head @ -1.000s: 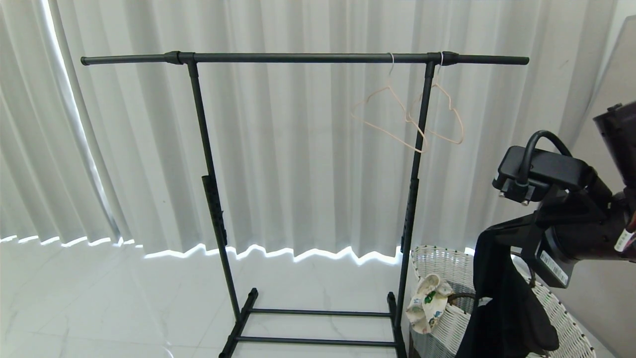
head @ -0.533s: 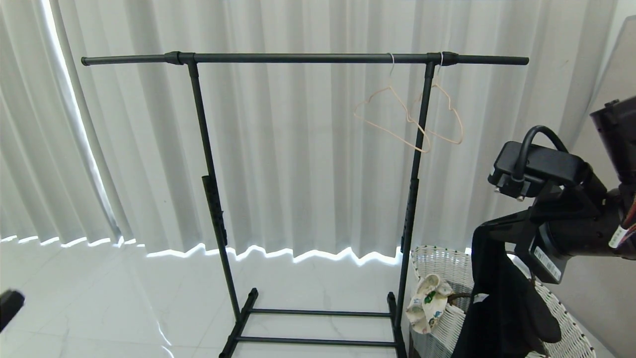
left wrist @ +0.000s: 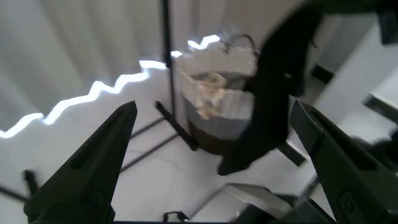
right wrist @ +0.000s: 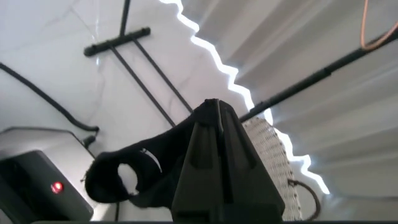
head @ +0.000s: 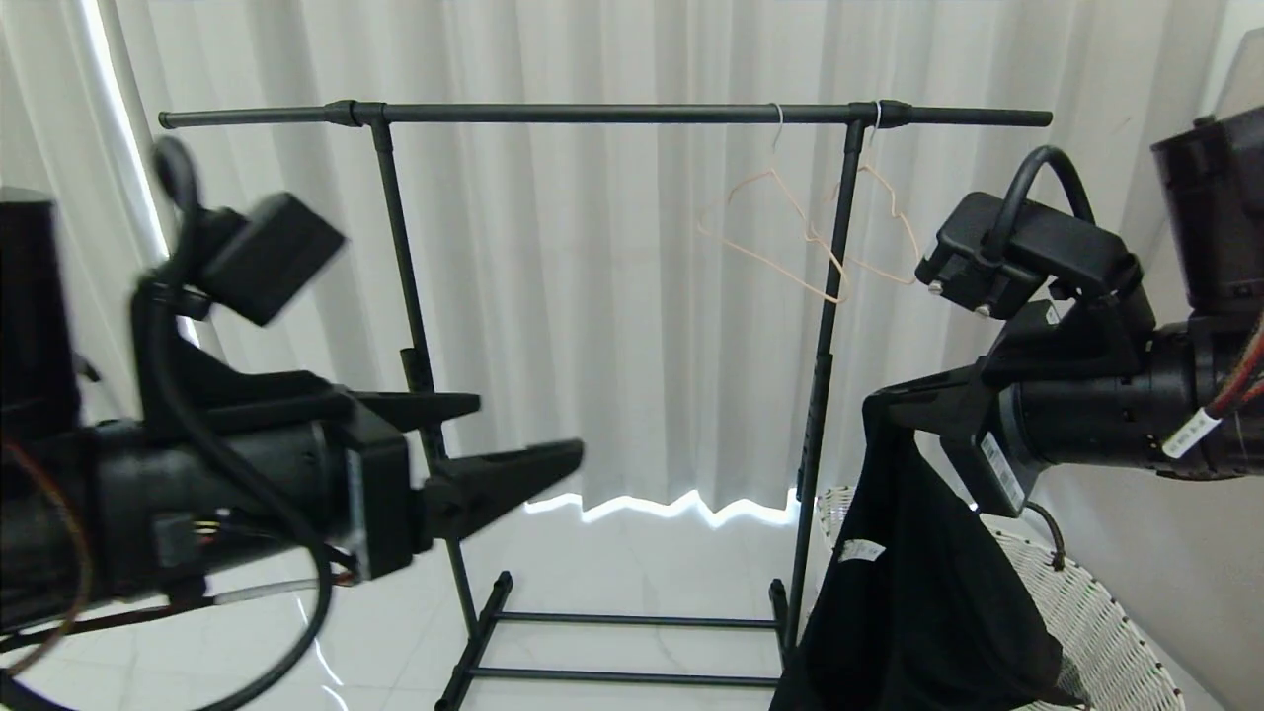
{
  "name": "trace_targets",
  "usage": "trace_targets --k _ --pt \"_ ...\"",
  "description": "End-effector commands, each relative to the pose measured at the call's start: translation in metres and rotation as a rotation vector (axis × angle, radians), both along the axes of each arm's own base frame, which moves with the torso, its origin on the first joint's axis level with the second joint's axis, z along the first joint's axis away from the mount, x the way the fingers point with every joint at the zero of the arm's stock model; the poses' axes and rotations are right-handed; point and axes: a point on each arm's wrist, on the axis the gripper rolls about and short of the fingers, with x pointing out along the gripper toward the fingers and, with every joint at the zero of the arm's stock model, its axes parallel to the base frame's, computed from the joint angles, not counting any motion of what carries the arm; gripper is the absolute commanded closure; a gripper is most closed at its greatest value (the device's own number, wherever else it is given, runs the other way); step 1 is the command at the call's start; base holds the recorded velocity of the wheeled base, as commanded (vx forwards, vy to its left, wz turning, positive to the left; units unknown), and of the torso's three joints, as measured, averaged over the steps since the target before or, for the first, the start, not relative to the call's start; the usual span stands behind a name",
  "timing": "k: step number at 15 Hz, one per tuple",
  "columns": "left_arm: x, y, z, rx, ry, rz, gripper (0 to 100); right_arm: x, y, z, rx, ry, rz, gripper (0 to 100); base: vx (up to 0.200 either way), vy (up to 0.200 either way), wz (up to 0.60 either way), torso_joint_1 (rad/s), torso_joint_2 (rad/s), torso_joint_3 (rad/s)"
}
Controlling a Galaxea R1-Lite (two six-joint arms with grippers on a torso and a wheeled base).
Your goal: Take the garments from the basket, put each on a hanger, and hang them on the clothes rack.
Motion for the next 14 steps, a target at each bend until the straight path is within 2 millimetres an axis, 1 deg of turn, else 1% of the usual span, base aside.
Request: trace_targets --k 1,3,5,7,9,10,12,14 --pt "0.019 -0.055 -0.031 0.075 0.096 -0.135 0 0.001 0.013 0.002 0.026 -0.002 0.024 100 0.0 0.0 0.0 0.0 0.0 0.0" --pt "0.023 -0.072 -0.042 0.077 0.117 -0.202 0 -0.003 0.019 0.006 0.056 -0.003 0.042 100 0.0 0.0 0.0 0.0 0.0 0.0" --pt "0.029 -0.083 -0.056 0.085 0.168 -0.271 0 -0.008 0.022 0.012 0.074 -0.013 0.062 100 0.0 0.0 0.0 0.0 0.0 0.0" --pt "0.039 -0.096 -0.07 0.097 0.182 -0.277 0 -0.011 0.023 0.018 0.089 -0.025 0.073 100 0.0 0.0 0.0 0.0 0.0 0.0" --pt "0.05 -0.108 -0.08 0.095 0.178 -0.276 0 -0.012 0.024 0.02 0.094 -0.029 0.076 100 0.0 0.0 0.0 0.0 0.0 0.0" --pt "0.057 -0.116 -0.088 0.101 0.18 -0.275 0 -0.013 0.024 0.021 0.097 -0.032 0.078 100 0.0 0.0 0.0 0.0 0.0 0.0" --pt "0.062 -0.122 -0.105 0.138 0.219 -0.267 0 -0.013 0.023 0.021 0.097 -0.032 0.078 100 0.0 0.0 0.0 0.0 0.0 0.0" --pt "0.065 -0.122 -0.118 0.19 0.231 -0.201 0 -0.014 0.022 0.022 0.099 -0.033 0.078 100 0.0 0.0 0.0 0.0 0.0 0.0"
